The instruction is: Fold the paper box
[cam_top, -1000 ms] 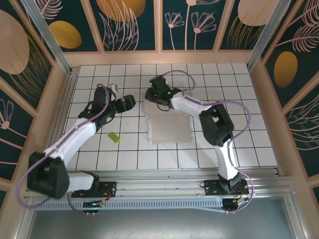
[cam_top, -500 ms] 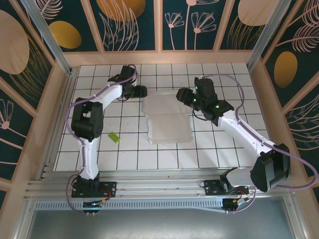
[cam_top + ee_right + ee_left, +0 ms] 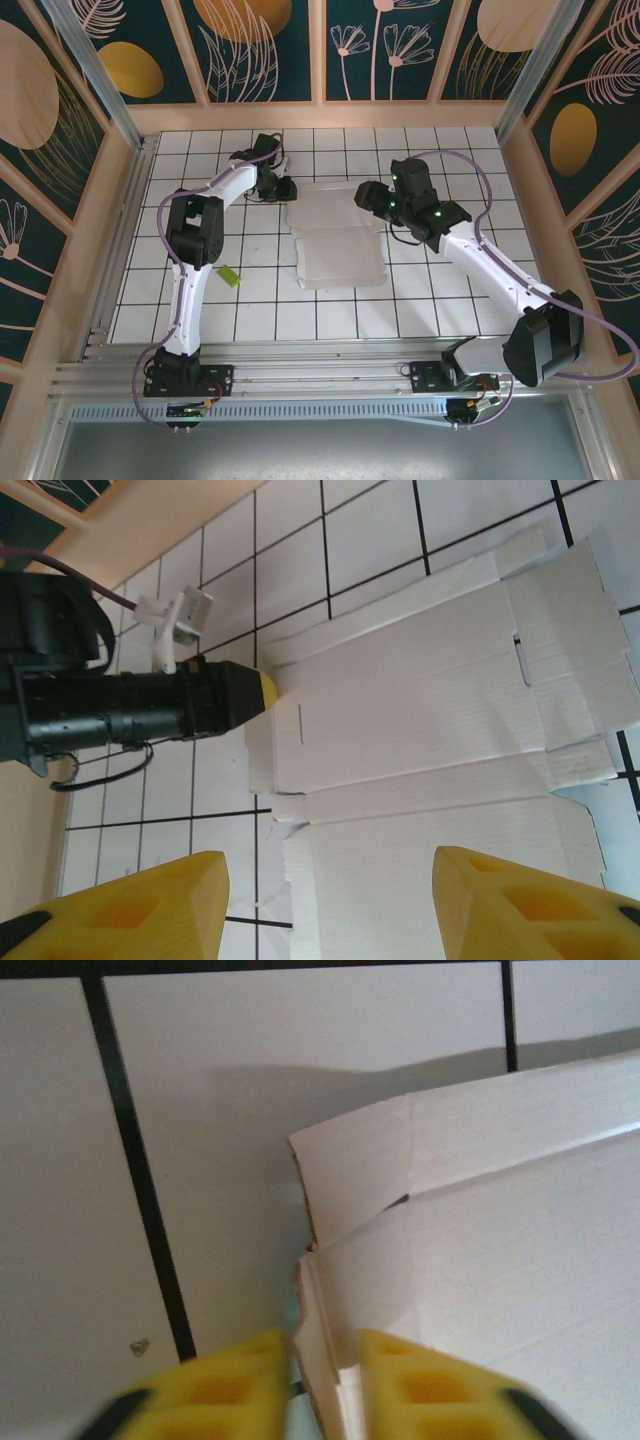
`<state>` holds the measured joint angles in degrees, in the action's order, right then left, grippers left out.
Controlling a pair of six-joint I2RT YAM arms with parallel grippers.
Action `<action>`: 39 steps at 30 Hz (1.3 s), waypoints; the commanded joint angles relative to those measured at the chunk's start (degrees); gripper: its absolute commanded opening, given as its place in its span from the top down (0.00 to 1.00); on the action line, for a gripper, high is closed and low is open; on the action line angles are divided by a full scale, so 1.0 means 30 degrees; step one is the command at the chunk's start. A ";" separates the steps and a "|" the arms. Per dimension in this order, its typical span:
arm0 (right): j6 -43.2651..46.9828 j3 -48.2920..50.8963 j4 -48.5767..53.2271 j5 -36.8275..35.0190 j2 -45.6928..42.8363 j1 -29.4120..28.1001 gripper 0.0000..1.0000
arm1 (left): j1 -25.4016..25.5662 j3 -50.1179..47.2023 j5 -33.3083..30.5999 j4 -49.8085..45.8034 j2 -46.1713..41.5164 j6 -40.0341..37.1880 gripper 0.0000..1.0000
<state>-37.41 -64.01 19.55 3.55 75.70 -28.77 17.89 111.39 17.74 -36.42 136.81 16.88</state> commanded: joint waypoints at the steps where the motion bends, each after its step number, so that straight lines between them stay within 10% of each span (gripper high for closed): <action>1: 0.0386 -0.0974 0.0310 0.0069 -0.0779 0.0556 0.41 | -0.0131 0.0578 0.1285 0.0278 -0.0467 -0.0756 1.00; 18: 2.5375 -0.6206 0.1378 0.6379 0.4543 0.2949 0.23 | -0.0132 -1.3007 0.7536 1.9242 -1.0217 -0.8573 1.00; 24: 2.7216 -0.9921 0.5516 0.7657 0.8588 0.3546 0.33 | -0.0131 -1.2640 0.8456 1.8504 -0.9789 -0.9113 1.00; 39: 2.6481 -1.1603 0.7558 1.0513 1.0152 0.4389 0.95 | -0.0114 -1.2141 0.7374 1.7921 -0.9641 -0.9129 1.00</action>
<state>41.65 -97.36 40.62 33.45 107.85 -15.40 17.89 73.63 39.66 16.29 106.94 -9.45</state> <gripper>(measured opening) 0.076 0.043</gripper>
